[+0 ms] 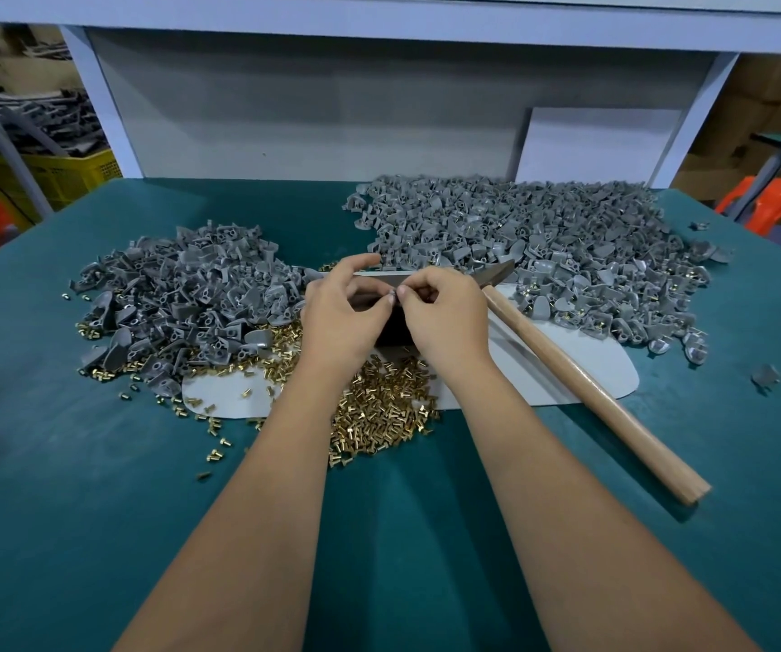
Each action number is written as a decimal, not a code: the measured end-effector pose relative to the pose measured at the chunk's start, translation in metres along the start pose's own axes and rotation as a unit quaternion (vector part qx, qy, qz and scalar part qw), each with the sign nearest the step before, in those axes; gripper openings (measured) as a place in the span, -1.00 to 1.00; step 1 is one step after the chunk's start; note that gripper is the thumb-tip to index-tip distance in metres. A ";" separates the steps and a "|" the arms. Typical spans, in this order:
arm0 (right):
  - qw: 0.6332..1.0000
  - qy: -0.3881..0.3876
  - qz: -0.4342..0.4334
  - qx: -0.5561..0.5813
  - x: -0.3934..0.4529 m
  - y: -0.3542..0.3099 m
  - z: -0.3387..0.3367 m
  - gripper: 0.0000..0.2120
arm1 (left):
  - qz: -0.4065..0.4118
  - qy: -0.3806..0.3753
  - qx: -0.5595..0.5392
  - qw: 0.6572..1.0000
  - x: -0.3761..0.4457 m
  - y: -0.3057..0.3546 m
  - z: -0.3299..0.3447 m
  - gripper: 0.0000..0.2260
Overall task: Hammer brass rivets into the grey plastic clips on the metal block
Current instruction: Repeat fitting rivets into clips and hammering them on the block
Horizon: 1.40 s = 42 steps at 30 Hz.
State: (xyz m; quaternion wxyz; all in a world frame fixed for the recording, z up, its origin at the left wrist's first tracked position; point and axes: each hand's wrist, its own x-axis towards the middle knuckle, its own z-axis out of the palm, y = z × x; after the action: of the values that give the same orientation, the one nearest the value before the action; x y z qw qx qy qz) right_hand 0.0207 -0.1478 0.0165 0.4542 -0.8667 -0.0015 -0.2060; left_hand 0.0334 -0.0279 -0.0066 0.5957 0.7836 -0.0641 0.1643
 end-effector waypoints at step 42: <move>0.901 0.022 0.088 -0.424 -0.008 0.046 -0.061 -0.82 | 0.002 0.022 0.054 0.998 -0.006 0.005 -0.001 -0.77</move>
State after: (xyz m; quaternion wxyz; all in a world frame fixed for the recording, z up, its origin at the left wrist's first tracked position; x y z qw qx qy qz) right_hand 0.0004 -0.2214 0.0075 0.0595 -0.9693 0.1720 -0.1651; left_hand 0.0261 -0.0291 -0.0038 0.5533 0.8108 -0.0441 0.1859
